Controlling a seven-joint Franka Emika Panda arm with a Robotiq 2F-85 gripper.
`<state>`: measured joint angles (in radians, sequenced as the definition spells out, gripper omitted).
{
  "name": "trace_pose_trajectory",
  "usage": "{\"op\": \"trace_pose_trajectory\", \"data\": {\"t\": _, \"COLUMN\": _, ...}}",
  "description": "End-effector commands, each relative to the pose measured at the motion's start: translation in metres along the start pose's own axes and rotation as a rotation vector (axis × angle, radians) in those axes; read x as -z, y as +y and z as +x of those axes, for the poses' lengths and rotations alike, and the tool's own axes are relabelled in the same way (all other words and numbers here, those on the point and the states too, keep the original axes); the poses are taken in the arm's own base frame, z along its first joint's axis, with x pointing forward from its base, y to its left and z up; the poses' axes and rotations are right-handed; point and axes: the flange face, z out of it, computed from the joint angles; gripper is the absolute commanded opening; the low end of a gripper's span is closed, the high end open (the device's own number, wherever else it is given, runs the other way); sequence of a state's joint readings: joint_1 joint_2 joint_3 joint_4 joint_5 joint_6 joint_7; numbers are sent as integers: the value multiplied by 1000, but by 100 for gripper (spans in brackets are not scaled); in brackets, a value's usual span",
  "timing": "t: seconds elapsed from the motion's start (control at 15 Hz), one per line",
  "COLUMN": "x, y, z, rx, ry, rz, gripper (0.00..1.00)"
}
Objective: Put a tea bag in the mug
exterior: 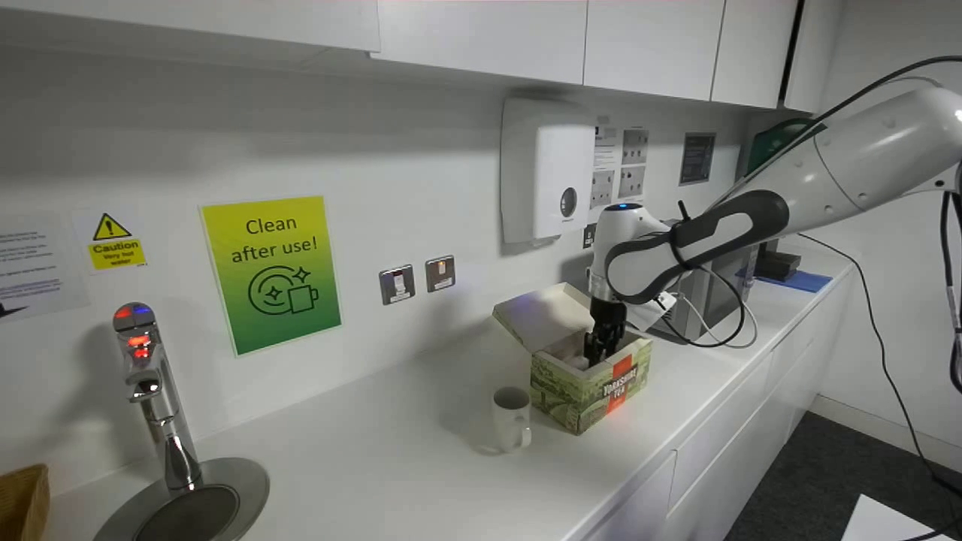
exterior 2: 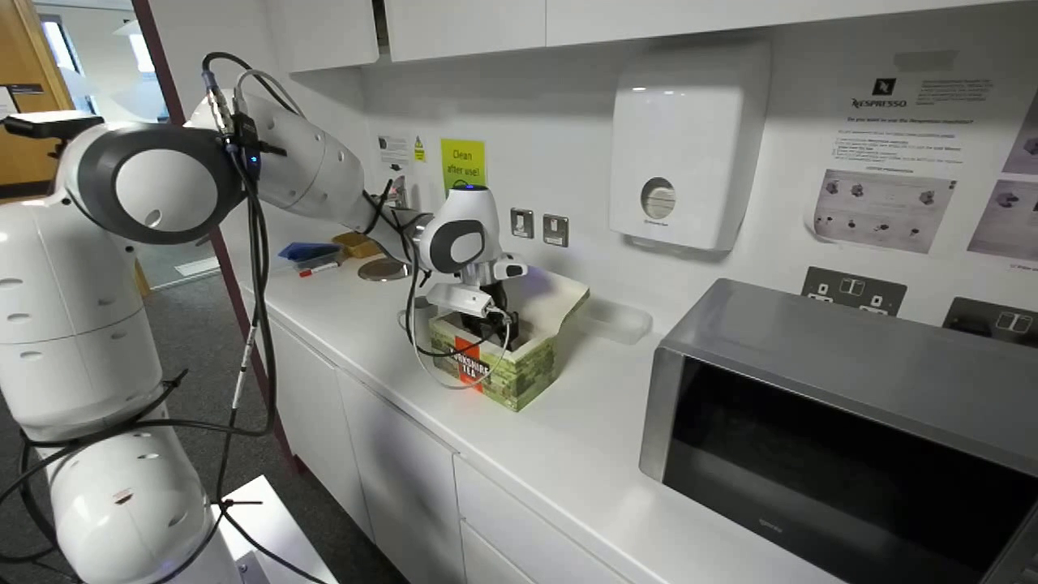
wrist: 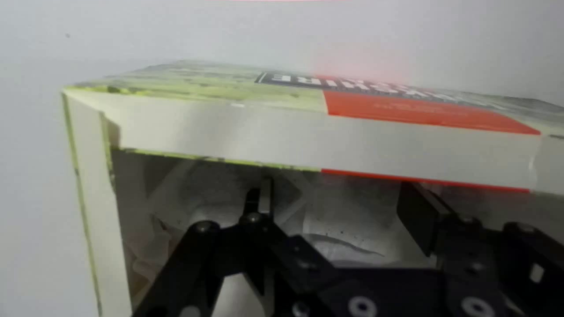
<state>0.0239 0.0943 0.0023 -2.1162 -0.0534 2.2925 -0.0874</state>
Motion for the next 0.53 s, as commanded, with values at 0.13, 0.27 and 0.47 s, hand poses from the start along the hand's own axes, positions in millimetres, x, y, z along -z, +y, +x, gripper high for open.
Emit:
{"op": "trace_pose_trajectory", "data": {"t": 0.13, "x": 7, "y": 7, "z": -3, "rx": 13, "ry": -6, "rz": -5, "gripper": 31}}
{"op": "trace_pose_trajectory", "data": {"t": 0.27, "x": 8, "y": 7, "z": -3, "rx": 14, "ry": -4, "rz": -5, "gripper": 15}}
{"op": "trace_pose_trajectory", "data": {"t": 0.47, "x": 14, "y": 5, "z": -4, "rx": 21, "ry": 7, "rz": -5, "gripper": 0}}
